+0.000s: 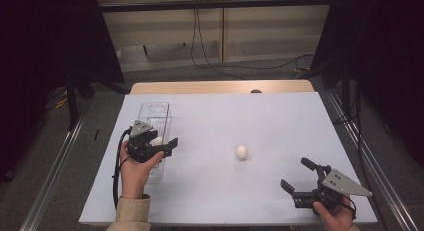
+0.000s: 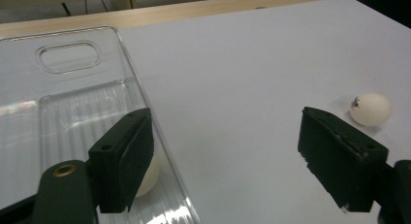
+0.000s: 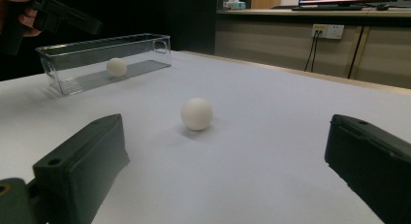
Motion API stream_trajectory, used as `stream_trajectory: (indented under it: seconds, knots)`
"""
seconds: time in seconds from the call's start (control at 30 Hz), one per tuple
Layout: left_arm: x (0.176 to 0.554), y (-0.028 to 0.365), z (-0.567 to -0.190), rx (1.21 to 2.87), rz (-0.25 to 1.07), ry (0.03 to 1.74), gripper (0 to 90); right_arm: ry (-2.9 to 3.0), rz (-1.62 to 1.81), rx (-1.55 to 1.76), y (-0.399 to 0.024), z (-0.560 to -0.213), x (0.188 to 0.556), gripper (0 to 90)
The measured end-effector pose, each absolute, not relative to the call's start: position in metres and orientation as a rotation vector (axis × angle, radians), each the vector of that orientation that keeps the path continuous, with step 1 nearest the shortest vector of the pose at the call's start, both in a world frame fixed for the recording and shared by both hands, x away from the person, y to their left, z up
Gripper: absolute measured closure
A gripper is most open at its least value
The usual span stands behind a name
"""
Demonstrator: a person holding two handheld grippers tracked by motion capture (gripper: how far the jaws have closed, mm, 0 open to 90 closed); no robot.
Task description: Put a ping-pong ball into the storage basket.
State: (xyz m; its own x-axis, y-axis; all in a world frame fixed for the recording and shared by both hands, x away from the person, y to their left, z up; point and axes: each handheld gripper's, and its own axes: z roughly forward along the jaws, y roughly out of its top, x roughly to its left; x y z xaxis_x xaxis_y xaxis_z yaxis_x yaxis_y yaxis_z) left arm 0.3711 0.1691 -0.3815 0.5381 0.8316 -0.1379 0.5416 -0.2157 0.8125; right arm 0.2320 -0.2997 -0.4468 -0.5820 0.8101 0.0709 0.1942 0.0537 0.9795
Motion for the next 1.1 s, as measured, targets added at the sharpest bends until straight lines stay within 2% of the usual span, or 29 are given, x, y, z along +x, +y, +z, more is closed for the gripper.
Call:
stream_trajectory:
  seconds: [0.4, 1.1]
  knots:
    - [0.370, 0.143, -0.377, 1.892, 0.362, 1.057, 11.0, 1.825, 1.563, 1.000, -0.300, -0.447, 0.232, 0.9]
    - [0.368, 0.113, -0.383, 1.928, 0.340, 0.997, 9.0, 1.822, 1.569, 1.002, -0.300, -0.447, 0.235, 0.9]
